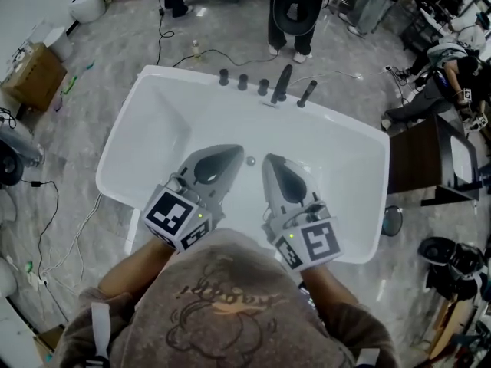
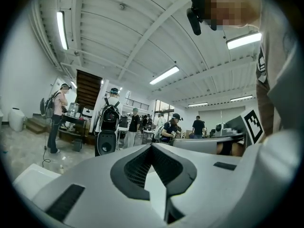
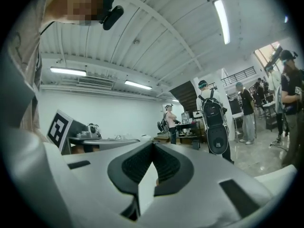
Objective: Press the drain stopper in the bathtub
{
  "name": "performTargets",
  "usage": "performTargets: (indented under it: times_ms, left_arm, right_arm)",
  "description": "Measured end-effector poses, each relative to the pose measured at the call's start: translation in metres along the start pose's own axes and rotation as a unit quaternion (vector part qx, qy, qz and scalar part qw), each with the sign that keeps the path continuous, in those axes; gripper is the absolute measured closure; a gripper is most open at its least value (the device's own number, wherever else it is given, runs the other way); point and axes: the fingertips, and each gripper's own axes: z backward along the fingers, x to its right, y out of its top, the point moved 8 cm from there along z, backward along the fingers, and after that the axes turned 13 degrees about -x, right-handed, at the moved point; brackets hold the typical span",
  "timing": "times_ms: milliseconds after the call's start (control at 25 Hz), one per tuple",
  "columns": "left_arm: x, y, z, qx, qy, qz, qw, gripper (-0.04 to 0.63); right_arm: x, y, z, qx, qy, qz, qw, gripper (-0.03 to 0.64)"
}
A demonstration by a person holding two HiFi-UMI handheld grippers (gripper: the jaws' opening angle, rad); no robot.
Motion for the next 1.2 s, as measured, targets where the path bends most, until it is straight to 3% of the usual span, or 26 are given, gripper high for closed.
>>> performTargets:
  times_ms: [520,1200]
  left_arm:
    - [0.009,-0.007,0.001,0.003,-0.014,-0.006,0.9999,0.589]
    - [0.013,-0.008,0.015,0.014,-0.018,-0.017,0.9996,0.589]
  right_arm:
    - [0.0,-0.013,0.017,-0.012,0.034,-0.01,0.999,0.615]
    - [-0.022,-0.005,0.021,0.007,0.088,0.027,0.996,0.615]
